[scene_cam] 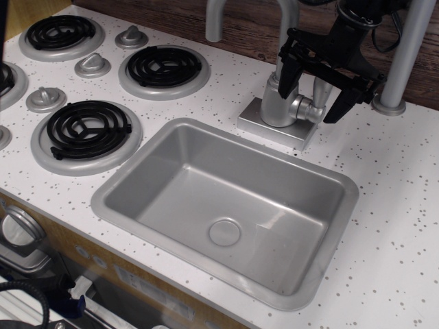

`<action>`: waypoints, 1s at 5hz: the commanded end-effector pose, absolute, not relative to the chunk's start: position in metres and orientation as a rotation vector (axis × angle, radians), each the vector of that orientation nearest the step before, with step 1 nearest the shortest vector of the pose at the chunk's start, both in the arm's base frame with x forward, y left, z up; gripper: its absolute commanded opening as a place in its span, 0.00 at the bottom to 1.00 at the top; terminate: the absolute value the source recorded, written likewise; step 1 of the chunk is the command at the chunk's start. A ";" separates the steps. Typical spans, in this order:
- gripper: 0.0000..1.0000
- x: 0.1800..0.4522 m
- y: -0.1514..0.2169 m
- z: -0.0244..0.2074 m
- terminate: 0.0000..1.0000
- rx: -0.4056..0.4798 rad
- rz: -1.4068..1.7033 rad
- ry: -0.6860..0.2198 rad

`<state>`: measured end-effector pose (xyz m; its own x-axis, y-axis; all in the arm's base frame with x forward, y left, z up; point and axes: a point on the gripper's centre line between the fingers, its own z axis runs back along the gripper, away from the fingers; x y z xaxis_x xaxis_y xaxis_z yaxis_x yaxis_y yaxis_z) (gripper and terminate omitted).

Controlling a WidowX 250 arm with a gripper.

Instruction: Lever vertical to front

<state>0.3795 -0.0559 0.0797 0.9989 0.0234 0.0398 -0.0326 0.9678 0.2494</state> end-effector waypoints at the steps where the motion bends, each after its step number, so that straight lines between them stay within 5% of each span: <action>1: 1.00 0.380 -0.056 0.080 0.00 0.253 0.028 -0.037; 3: 1.00 0.391 -0.056 0.086 0.00 0.254 0.057 -0.223; 5: 1.00 0.411 -0.054 0.094 0.00 0.249 0.007 -0.295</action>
